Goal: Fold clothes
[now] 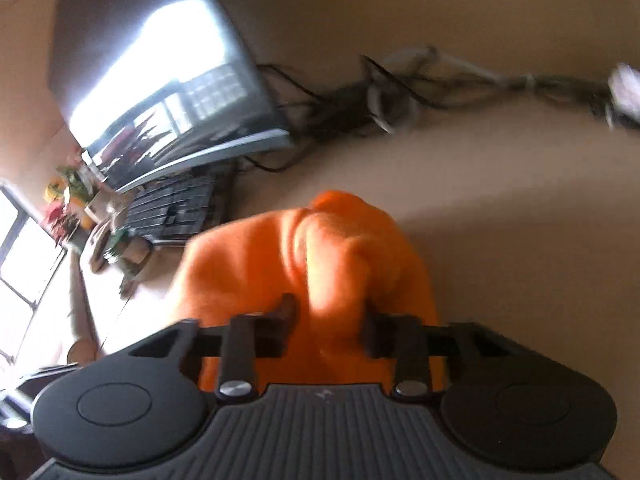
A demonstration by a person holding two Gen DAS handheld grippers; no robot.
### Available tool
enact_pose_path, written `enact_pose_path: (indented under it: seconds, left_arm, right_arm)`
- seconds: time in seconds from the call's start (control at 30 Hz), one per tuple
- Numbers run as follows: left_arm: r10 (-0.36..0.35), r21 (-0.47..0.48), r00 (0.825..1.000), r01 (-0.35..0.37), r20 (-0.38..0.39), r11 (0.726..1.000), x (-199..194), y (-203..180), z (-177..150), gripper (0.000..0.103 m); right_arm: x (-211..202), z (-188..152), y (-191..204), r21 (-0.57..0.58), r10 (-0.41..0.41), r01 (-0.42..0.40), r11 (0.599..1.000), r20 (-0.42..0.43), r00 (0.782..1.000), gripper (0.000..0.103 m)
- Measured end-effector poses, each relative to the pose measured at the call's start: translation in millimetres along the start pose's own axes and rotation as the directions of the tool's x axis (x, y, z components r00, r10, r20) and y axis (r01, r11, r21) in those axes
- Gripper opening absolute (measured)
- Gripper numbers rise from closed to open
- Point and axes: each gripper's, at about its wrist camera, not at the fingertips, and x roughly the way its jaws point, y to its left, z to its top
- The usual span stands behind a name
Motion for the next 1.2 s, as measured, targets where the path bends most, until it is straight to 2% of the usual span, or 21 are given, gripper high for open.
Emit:
enact_pose_path:
  seconds: [0.07, 0.17, 0.2, 0.3, 0.4, 0.43, 0.47, 0.5, 0.57, 0.63, 0.7, 0.77, 0.83, 0.87, 0.93, 1.0, 1.07, 1.13, 1.2]
  left_arm:
    - [-0.007, -0.004, 1.000, 0.007, 0.000, 1.000, 1.7, -1.1, 0.7, 0.096]
    - [-0.047, -0.003, 0.999, 0.048, 0.027, 0.999, -5.1, -5.1, 4.5, 0.096]
    - [-0.064, -0.001, 0.997, 0.064, 0.032, 0.998, -6.8, -6.9, 5.7, 0.096]
    - [-0.107, 0.032, 0.994, 0.106, 0.020, 0.994, -6.2, -16.4, 5.3, 0.096]
    - [-0.113, 0.049, 0.994, 0.113, 0.000, 0.992, -3.9, -22.1, 2.1, 0.096]
    - [-0.110, 0.045, 0.994, 0.110, 0.000, 0.993, -4.6, -21.8, 1.5, 0.096]
    - [-0.103, 0.039, 0.995, 0.102, 0.001, 0.994, -5.1, -19.7, 1.7, 0.096]
    - [-0.095, 0.031, 0.996, 0.094, 0.003, 0.995, -5.4, -17.2, 2.3, 0.096]
    - [-0.072, 0.000, 0.997, 0.072, 0.010, 0.997, -4.5, -8.1, 6.0, 0.096]
    - [-0.036, -0.033, 0.999, 0.036, 0.011, 0.999, -0.6, 2.1, 9.6, 0.096]
    - [0.001, -0.063, 1.000, -0.001, 0.008, 0.998, 4.4, 11.2, 12.3, 0.096]
    - [0.033, -0.069, 0.999, -0.033, -0.005, 0.997, 10.9, 13.7, 13.9, 0.096]
    - [0.067, -0.064, 0.998, -0.068, -0.019, 0.996, 17.5, 13.0, 15.3, 0.096]
    - [0.078, -0.049, 0.997, -0.079, -0.022, 0.996, 20.0, 9.4, 15.5, 0.096]
    - [0.089, -0.003, 0.996, -0.089, -0.023, 0.996, 23.3, 0.8, 14.1, 0.096]
    - [0.103, 0.052, 0.994, -0.101, -0.029, 0.993, 26.5, -8.0, 11.9, 0.097]
    - [0.111, 0.097, 0.993, -0.107, -0.033, 0.989, 29.0, -14.3, 8.4, 0.097]
    - [0.129, 0.124, 0.991, -0.124, -0.037, 0.985, 31.3, -18.3, 5.6, 0.097]
    - [0.136, 0.136, 0.990, -0.130, -0.038, 0.982, 32.3, -21.0, 4.2, 0.097]
  right_arm:
    - [-15.8, 8.8, 19.8, -0.076, 0.025, -0.022, 0.997, 0.040, 0.999, 0.011]
    - [-36.0, 30.0, 42.6, -0.188, 0.033, -0.011, 0.982, 0.116, 0.993, 0.010]
    - [-34.2, 36.5, 44.3, -0.216, 0.012, 0.016, 0.976, 0.127, 0.992, 0.010]
    - [-0.7, 36.0, 43.4, -0.319, -0.141, 0.176, 0.931, 0.129, 0.982, 0.010]
    - [43.8, 24.1, 25.3, -0.343, -0.253, 0.243, 0.907, 0.016, 0.967, 0.011]
    - [47.3, 21.2, 20.3, -0.339, -0.267, 0.254, 0.906, 0.009, 0.964, 0.013]
    - [42.7, 22.1, 19.2, -0.332, -0.276, 0.267, 0.905, 0.021, 0.961, 0.020]
    - [38.0, 23.0, 18.2, -0.324, -0.285, 0.280, 0.904, 0.032, 0.958, 0.034]
    - [21.6, 22.5, 17.8, -0.311, -0.310, 0.317, 0.896, 0.074, 0.948, 0.047]
    - [-3.8, 21.4, 25.2, -0.310, -0.306, 0.329, 0.892, 0.123, 0.944, 0.047]
    - [-29.6, 18.6, 35.0, -0.305, -0.237, 0.273, 0.912, 0.150, 0.960, 0.050]
    - [-45.1, 9.9, 48.8, -0.307, -0.161, 0.200, 0.931, 0.149, 0.976, 0.060]
    - [-38.5, -4.9, 63.2, -0.310, -0.118, 0.143, 0.940, 0.097, 0.988, 0.063]
    - [-28.5, -16.1, 66.5, -0.330, -0.136, 0.146, 0.932, 0.053, 0.989, 0.063]
    - [-7.1, -43.2, 63.6, -0.382, -0.234, 0.214, 0.899, -0.007, 0.972, 0.065]
    - [1.0, -61.5, 52.5, -0.397, -0.305, 0.258, 0.881, -0.058, 0.951, 0.078]
    - [-7.5, -66.1, 43.7, -0.366, -0.316, 0.272, 0.890, -0.065, 0.946, 0.084]
    - [-19.5, -58.0, 42.2, -0.364, -0.329, 0.289, 0.885, -0.051, 0.943, 0.084]
    - [-29.5, -45.5, 42.7, -0.381, -0.356, 0.332, 0.863, 0.009, 0.935, 0.092]
